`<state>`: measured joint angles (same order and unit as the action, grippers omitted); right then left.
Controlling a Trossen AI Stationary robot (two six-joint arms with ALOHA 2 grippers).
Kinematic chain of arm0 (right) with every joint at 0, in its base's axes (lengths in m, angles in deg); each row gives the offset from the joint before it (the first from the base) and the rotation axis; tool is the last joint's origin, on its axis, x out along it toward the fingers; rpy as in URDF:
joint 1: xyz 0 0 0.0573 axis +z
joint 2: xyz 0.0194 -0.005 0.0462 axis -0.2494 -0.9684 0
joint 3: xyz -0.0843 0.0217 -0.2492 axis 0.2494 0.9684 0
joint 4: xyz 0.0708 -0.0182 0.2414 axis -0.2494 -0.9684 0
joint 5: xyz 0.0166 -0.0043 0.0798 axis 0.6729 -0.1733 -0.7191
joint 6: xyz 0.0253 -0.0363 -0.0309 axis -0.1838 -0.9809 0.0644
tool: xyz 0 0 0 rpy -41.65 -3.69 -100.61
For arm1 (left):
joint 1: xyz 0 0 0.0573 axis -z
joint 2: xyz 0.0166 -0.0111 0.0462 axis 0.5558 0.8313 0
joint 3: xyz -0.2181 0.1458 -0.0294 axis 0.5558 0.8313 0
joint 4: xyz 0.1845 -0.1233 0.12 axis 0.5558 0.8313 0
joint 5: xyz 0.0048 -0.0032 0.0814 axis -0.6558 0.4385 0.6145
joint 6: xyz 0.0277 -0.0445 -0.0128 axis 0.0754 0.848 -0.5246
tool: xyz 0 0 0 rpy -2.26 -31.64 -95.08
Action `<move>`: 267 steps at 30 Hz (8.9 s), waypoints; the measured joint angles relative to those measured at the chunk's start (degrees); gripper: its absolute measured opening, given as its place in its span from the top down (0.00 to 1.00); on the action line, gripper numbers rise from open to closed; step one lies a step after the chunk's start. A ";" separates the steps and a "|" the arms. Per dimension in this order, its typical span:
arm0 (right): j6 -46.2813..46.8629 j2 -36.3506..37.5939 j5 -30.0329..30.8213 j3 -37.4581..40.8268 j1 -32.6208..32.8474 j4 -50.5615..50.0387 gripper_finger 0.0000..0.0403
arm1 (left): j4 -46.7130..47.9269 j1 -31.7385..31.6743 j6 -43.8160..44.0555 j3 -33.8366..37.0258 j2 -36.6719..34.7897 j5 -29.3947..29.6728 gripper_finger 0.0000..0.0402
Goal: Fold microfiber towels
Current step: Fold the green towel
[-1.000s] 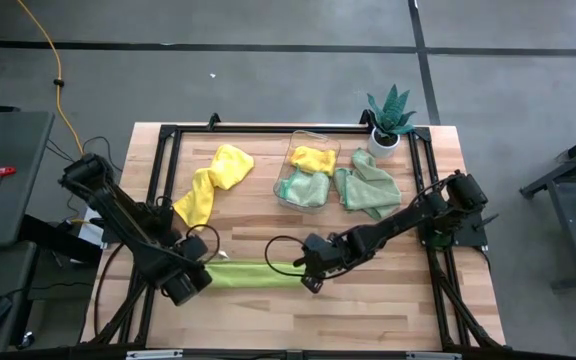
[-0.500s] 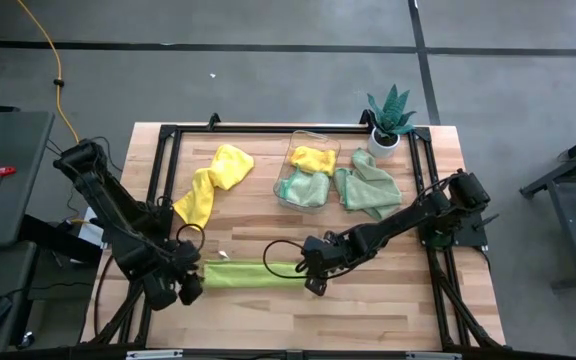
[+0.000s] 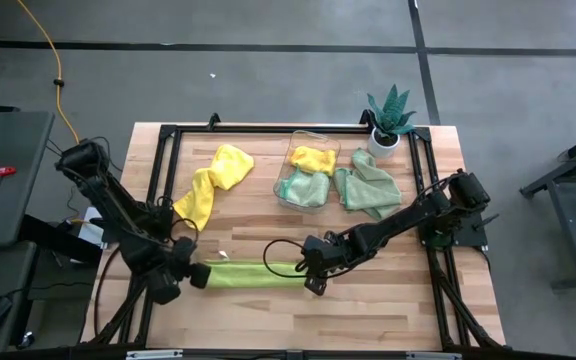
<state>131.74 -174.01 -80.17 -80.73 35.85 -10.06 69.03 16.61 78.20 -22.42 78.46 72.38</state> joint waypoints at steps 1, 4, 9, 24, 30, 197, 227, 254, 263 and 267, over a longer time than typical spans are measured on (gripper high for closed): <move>-0.03 0.00 0.00 0.00 0.00 -0.01 0.52 | -0.15 -0.59 0.02 0.00 0.00 -0.42 0.50; -0.14 0.00 0.00 0.00 0.00 0.02 0.52 | -0.19 -1.79 -0.34 0.00 0.21 -2.07 0.50; -0.03 0.00 0.00 0.00 0.00 0.02 0.52 | -2.60 -3.11 -0.34 0.00 1.01 -2.91 0.50; 0.24 -0.02 0.04 0.00 0.00 0.09 0.52 | -10.56 -5.06 3.07 -0.09 8.12 -4.47 0.50; 0.24 -0.02 0.04 0.00 0.00 0.13 0.52 | -11.73 -5.18 3.07 -0.11 8.68 -3.72 0.52; -30.29 -9.16 42.97 14.05 4.04 98.06 1.00 | -32.28 -21.43 -62.89 -32.37 -9.90 3.91 1.00; -31.03 -9.16 45.04 14.05 3.76 68.83 1.00 | 9.24 -5.27 -25.10 -32.41 7.75 33.43 1.00; -16.04 -9.14 44.32 14.03 7.84 40.92 1.00 | 6.87 -2.26 -7.54 -15.41 17.00 32.53 1.00; -15.07 -9.05 36.62 13.73 9.07 34.04 1.00 | -5.95 -0.88 -10.38 -8.36 17.03 26.78 1.00; -15.08 -8.72 32.22 12.07 9.67 28.42 1.00 | -5.98 2.13 -8.17 -8.35 16.96 26.13 1.00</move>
<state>116.66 -182.74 -47.95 -68.66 45.52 18.36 63.04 18.74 70.03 -30.77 95.42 98.51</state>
